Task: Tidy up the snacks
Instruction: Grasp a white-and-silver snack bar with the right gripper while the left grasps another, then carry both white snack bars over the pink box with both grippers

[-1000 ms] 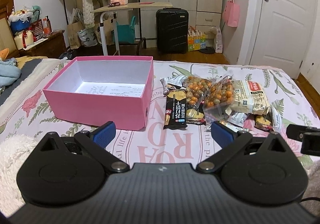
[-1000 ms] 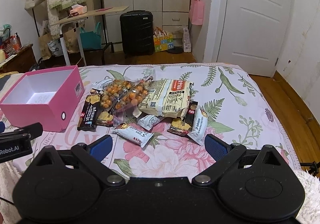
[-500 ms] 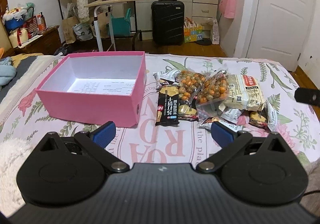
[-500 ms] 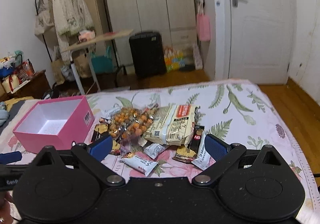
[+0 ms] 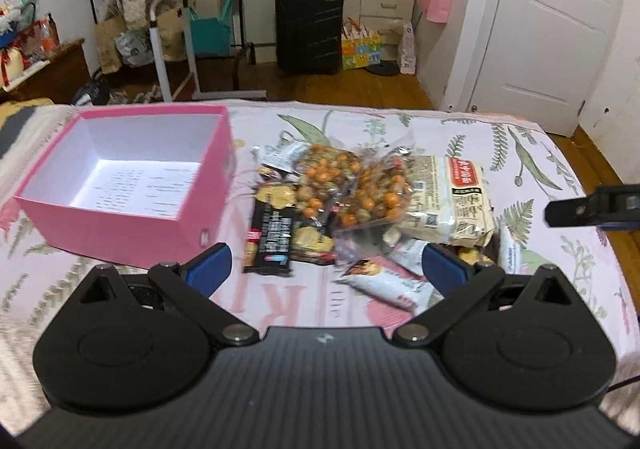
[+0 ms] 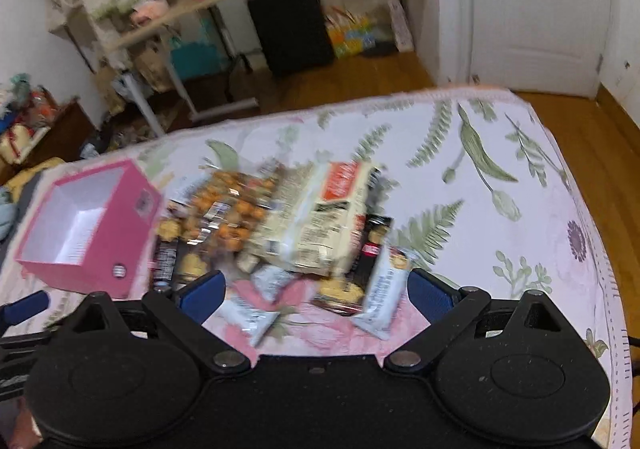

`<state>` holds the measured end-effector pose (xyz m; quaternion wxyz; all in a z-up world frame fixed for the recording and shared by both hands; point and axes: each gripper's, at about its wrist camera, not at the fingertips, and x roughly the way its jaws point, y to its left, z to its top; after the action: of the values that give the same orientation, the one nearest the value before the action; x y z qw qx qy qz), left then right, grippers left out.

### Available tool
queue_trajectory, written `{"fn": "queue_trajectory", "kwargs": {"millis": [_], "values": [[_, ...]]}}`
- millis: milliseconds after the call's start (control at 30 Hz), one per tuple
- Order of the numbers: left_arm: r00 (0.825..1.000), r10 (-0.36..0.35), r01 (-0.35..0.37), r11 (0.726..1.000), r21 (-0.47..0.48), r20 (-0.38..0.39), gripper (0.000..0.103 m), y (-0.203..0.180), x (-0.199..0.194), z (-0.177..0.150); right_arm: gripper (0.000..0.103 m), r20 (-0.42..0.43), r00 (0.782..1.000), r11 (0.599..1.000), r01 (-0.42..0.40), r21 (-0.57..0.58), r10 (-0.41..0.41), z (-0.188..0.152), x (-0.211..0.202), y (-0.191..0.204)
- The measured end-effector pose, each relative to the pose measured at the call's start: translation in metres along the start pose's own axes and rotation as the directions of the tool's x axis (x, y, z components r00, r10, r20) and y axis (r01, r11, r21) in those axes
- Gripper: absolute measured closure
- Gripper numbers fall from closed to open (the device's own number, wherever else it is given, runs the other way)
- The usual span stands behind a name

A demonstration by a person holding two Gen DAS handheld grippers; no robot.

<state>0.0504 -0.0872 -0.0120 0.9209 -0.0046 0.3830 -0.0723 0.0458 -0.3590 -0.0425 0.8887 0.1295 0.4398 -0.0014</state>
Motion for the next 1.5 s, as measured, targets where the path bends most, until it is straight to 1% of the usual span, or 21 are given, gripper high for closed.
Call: {"fn": "queue_trajectory", "kwargs": {"millis": [100, 133, 200, 267, 300, 333, 367, 433, 533, 600, 633, 667, 700, 800, 900, 933, 1033, 1167, 1267, 1367, 1500], "values": [[0.999, 0.005, -0.005, 1.0, -0.021, -0.045, 0.001, -0.014, 0.028, 0.003, 0.011, -0.071, 0.997, 0.999, 0.018, 0.047, -0.015, 0.008, 0.03, -0.019], [0.998, 0.004, -0.006, 0.999, -0.031, -0.061, 0.002, -0.017, 0.038, 0.003, 0.014, -0.092, 0.996, 0.998, 0.026, 0.065, -0.02, 0.01, 0.04, -0.026], [0.995, 0.005, -0.011, 0.999, -0.053, -0.103, 0.003, -0.025, 0.06, 0.002, 0.017, -0.132, 0.99, 0.992, 0.065, 0.105, -0.051, 0.01, 0.058, -0.041], [0.995, 0.014, -0.02, 0.998, -0.061, -0.102, 0.004, -0.032, 0.075, -0.003, 0.025, -0.159, 0.985, 0.989, 0.085, 0.12, -0.066, 0.006, 0.076, -0.052], [0.995, 0.02, -0.025, 0.998, -0.05, -0.093, 0.004, -0.037, 0.083, -0.006, 0.037, -0.184, 0.981, 0.988, 0.085, 0.126, -0.061, 0.001, 0.084, -0.057], [0.996, 0.023, -0.027, 0.999, -0.041, -0.091, 0.004, -0.04, 0.088, -0.009, 0.043, -0.217, 0.975, 0.987, 0.08, 0.136, -0.049, -0.003, 0.092, -0.061], [0.995, 0.025, -0.028, 0.999, -0.032, -0.096, 0.004, -0.044, 0.094, -0.011, 0.043, -0.248, 0.968, 0.985, 0.067, 0.161, -0.025, -0.008, 0.1, -0.067], [0.992, 0.028, -0.031, 0.999, -0.021, -0.119, 0.004, -0.049, 0.106, -0.017, 0.043, -0.276, 0.961, 0.977, 0.047, 0.209, 0.013, -0.013, 0.11, -0.075], [0.985, 0.056, -0.062, 0.998, -0.03, -0.163, 0.004, -0.052, 0.124, -0.022, 0.043, -0.269, 0.963, 0.975, 0.066, 0.212, -0.007, -0.012, 0.118, -0.076], [0.978, 0.05, -0.061, 0.997, -0.049, -0.201, 0.004, -0.051, 0.135, -0.025, 0.043, -0.253, 0.967, 0.977, 0.073, 0.199, -0.021, -0.011, 0.124, -0.072], [0.976, 0.043, -0.057, 0.997, -0.059, -0.215, 0.004, -0.05, 0.139, -0.026, 0.046, -0.255, 0.967, 0.98, 0.073, 0.187, -0.023, -0.011, 0.128, -0.07], [0.973, 0.04, -0.057, 0.996, -0.069, -0.226, 0.004, -0.05, 0.143, -0.027, 0.053, -0.258, 0.966, 0.982, 0.07, 0.177, -0.022, -0.011, 0.132, -0.069], [0.971, 0.039, -0.059, 0.995, -0.078, -0.236, 0.004, -0.049, 0.146, -0.029, 0.072, -0.26, 0.965, 0.984, 0.065, 0.164, -0.02, -0.011, 0.136, -0.068], [0.963, 0.021, -0.054, 0.991, -0.12, -0.267, 0.005, -0.046, 0.156, -0.033, 0.075, -0.255, 0.967, 0.986, 0.064, 0.152, -0.024, -0.012, 0.138, -0.069], [0.954, -0.03, -0.026, 0.983, -0.181, -0.298, 0.02, -0.041, 0.165, -0.037, 0.076, -0.242, 0.969, 0.991, 0.077, 0.11, -0.048, -0.009, 0.134, -0.062], [0.952, -0.058, -0.003, 0.98, -0.201, -0.3, 0.031, -0.04, 0.166, -0.038, 0.076, -0.239, 0.969, 0.992, 0.084, 0.094, -0.06, -0.01, 0.132, -0.06], [0.956, -0.08, 0.024, 0.98, -0.197, -0.281, 0.049, -0.04, 0.162, -0.038, 0.076, -0.248, 0.964, 0.992, 0.111, 0.062, -0.092, -0.012, 0.128, -0.055], [0.956, -0.1, 0.042, 0.977, -0.21, -0.276, 0.057, -0.039, 0.159, -0.04, 0.076, -0.253, 0.965, 0.992, 0.096, 0.081, -0.073, -0.015, 0.123, -0.055], [0.955, -0.1, 0.047, 0.981, -0.19, -0.278, 0.06, -0.039, 0.155, -0.04, 0.076, -0.259, 0.964, 0.992, 0.089, 0.085, -0.064, -0.018, 0.121, -0.054], [0.953, -0.107, 0.061, 0.984, -0.168, -0.283, 0.063, -0.039, 0.15, -0.041, 0.076, -0.261, 0.965, 0.992, 0.054, 0.117, -0.022, -0.018, 0.118, -0.055], [0.951, -0.112, 0.07, 0.985, -0.155, -0.288, 0.067, -0.038, 0.145, -0.041, 0.076, -0.252, 0.965, 0.98, -0.017, 0.197, 0.067, -0.02, 0.111, -0.055]]}}
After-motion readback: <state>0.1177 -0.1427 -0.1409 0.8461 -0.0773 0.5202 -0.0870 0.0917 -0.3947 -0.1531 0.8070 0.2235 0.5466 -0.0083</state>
